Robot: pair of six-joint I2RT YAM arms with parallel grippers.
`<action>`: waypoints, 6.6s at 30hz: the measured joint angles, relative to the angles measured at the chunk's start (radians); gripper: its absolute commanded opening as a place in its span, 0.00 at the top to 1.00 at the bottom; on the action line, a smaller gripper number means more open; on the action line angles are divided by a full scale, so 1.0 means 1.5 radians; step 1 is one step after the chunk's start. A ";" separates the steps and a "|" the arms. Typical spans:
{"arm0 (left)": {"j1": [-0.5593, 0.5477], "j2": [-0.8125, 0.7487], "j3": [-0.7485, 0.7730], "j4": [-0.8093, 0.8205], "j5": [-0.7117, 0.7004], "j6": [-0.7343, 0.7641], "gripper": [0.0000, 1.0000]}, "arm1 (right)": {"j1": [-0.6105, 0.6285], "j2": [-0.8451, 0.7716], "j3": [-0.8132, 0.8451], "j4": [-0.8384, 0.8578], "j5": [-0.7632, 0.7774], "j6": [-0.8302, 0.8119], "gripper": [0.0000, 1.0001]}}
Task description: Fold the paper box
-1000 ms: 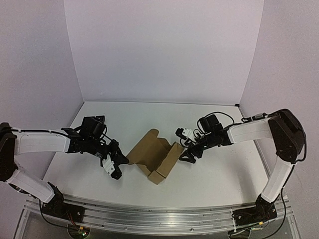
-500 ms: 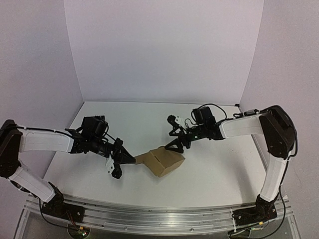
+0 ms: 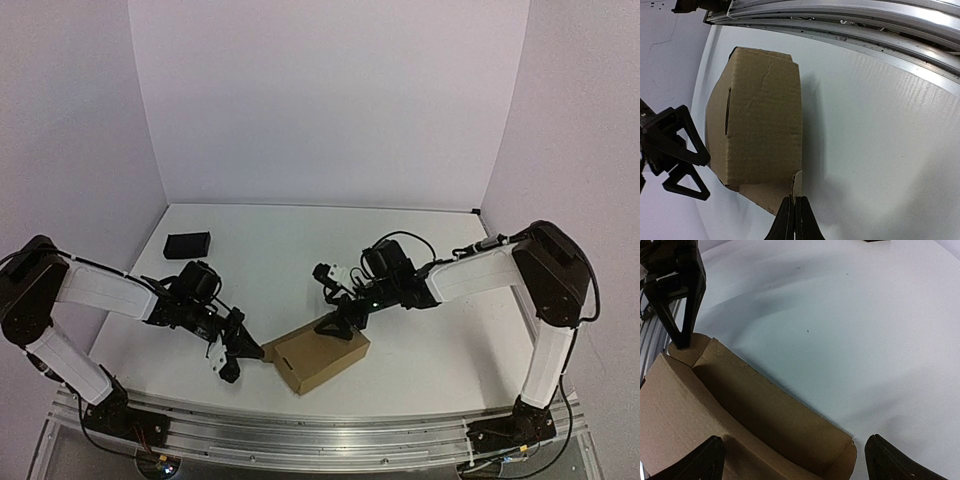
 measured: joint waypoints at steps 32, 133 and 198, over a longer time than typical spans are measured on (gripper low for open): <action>-0.132 0.095 0.173 -0.361 -0.056 -0.313 1.00 | 0.124 -0.083 0.025 -0.216 0.435 0.470 0.02; -0.252 0.147 0.134 -0.008 -0.179 -0.980 1.00 | 0.197 0.005 0.156 -0.254 0.376 0.915 0.16; -0.258 0.186 0.171 0.069 -0.167 -1.000 0.97 | 0.207 -0.032 0.122 -0.495 0.645 0.797 0.02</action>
